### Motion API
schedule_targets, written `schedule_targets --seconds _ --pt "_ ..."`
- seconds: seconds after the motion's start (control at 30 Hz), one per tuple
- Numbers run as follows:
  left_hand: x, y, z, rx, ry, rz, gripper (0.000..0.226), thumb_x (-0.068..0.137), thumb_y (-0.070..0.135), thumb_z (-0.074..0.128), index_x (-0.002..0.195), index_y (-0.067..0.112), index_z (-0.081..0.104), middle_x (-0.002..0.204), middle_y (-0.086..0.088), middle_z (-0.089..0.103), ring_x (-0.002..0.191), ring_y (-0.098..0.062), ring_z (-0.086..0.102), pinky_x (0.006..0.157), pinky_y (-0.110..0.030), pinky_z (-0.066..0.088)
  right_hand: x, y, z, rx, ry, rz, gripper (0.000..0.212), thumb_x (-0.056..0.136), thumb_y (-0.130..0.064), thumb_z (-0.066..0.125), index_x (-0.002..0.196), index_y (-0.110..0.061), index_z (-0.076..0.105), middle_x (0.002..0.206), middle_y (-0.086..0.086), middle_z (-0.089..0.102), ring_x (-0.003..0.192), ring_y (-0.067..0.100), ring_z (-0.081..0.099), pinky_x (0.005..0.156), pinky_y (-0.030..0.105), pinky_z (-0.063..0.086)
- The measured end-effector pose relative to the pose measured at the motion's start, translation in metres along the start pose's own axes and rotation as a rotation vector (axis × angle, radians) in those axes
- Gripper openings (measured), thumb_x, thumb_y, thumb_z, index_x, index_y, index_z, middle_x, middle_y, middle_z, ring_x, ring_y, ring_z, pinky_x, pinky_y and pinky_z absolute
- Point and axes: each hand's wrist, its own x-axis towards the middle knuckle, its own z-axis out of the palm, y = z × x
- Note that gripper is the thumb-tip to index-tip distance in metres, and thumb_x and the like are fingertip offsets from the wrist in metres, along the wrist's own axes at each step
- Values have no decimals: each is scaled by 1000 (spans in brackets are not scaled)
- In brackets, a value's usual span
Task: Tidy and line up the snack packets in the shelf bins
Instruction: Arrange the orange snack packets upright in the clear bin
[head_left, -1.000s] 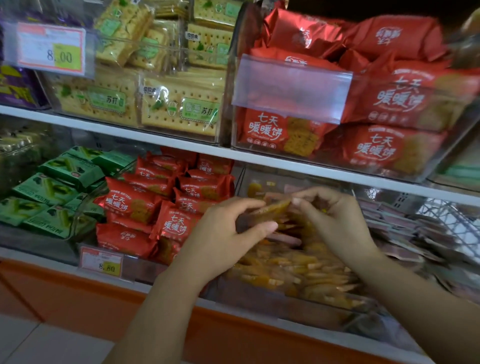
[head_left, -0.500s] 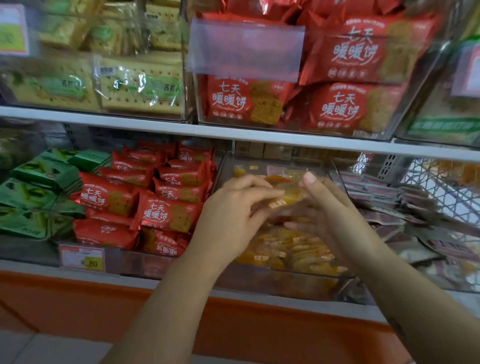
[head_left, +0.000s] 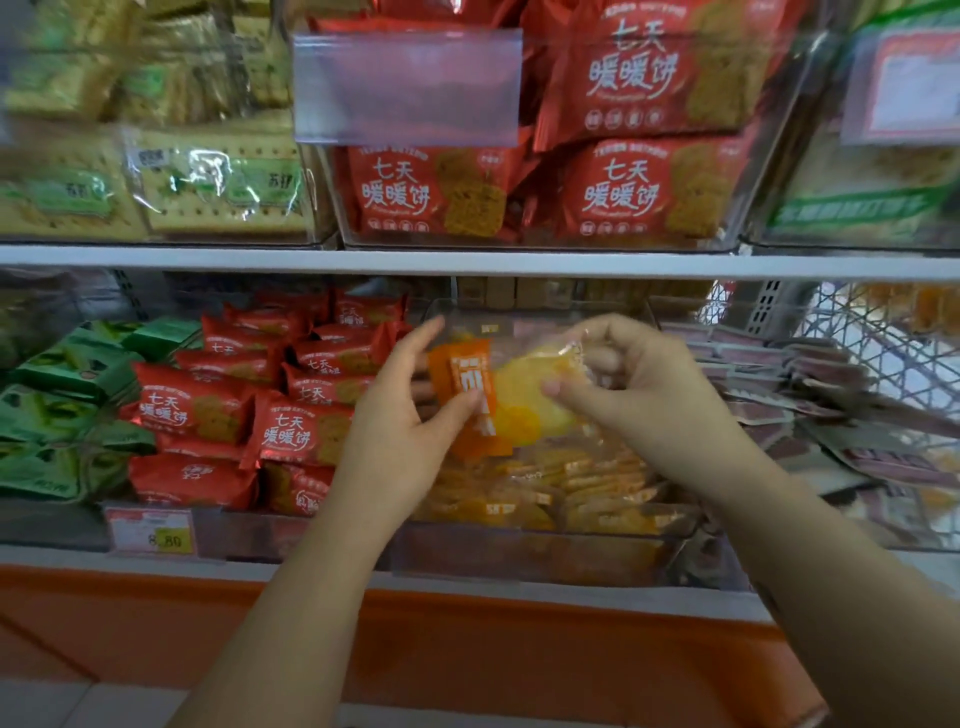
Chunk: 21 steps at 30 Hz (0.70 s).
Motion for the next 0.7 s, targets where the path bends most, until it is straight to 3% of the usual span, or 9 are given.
schedule_targets --seconds 0.1,0.17,0.23,0.37,0.43,0.5,0.6,0.7 --pt "2 -3 1 -31 180 43 36 89 9 62 103 40 49 98 10 63 82 6 62 67 -9 48 1 -7 8 192 62 6 18 81 -3 67 92 -15 59 67 -4 61 55 0 58 48 13 48" --pt "3 -4 2 -20 263 59 31 90 8 61 95 36 50 93 12 63 80 8 61 66 -7 46 2 -6 11 153 11 24 23 83 -4 67 99 -18 59 91 -4 69 72 3 67 59 21 55" --pt "3 -4 3 0 278 71 28 90 9 61 92 35 51 92 12 64 80 7 61 66 -7 45 2 -1 11 -34 11 -39 25 85 -7 65 102 -24 60 98 -7 70 80 7 68 71 29 57" --pt "6 -13 -8 160 175 96 28 89 10 63 105 32 55 97 17 63 92 4 61 80 -12 48 -3 1 -2 -391 131 -330 27 88 -11 62 111 -25 62 98 -22 63 89 -3 61 78 10 46" --pt "8 -23 -17 394 120 141 27 87 14 65 109 29 61 96 21 62 97 -3 61 93 -31 48 -3 6 -9 -532 124 -373 28 89 -11 61 115 -22 62 97 -28 57 90 -6 56 77 2 39" --pt "8 -27 -22 658 -29 150 19 87 25 65 106 32 67 100 19 64 114 -12 56 105 -52 33 0 12 -14 -600 72 -321 30 90 -13 60 116 -26 61 94 -23 58 88 -5 53 74 1 38" --pt "13 -21 -19 901 -279 80 22 94 37 53 112 38 65 121 17 62 140 -9 26 117 -50 3 5 17 -16 -573 73 -278 28 90 -17 60 115 -29 60 87 -22 60 76 -8 54 65 3 39" --pt "28 -14 -18 937 -377 51 24 95 39 50 115 42 63 131 17 56 142 -5 20 116 -46 -5 7 20 -15 -560 75 -271 26 89 -17 61 114 -27 61 86 -33 54 76 -15 53 64 3 38"
